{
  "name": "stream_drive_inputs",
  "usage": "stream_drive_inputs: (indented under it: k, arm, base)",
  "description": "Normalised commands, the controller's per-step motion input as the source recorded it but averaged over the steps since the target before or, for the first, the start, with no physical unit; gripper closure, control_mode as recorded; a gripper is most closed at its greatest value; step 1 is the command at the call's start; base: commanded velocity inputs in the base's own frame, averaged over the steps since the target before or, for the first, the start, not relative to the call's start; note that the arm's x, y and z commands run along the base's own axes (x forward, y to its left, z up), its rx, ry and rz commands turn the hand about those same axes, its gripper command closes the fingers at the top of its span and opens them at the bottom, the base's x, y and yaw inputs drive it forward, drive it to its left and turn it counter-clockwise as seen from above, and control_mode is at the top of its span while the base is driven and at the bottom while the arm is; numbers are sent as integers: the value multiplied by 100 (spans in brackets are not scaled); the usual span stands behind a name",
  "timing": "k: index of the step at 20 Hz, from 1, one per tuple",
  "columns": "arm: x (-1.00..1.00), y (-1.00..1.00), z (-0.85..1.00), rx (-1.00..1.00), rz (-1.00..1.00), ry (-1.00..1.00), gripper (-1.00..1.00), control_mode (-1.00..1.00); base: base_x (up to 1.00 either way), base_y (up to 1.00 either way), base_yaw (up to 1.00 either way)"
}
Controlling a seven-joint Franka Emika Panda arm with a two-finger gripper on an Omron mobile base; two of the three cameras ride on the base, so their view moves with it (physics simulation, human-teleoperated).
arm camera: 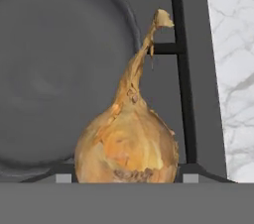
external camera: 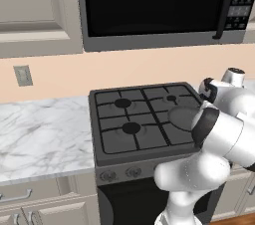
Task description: Put the onion and carrot in the pan. Then turn on the front right burner and set the heat to medium.
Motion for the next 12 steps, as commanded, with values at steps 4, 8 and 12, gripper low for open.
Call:
stream_drive_inputs:
  k: [4, 8, 12]
  arm:
    - [24, 91, 22, 0, 12, 0, 100, -100]
    - [35, 28, 0, 0, 5, 6, 100, -100]
    - [32, 19, 0, 0, 1, 4, 100, -100]
  base:
    - [0, 0, 0]
    - [0, 0, 0]
    - [0, 0, 0]
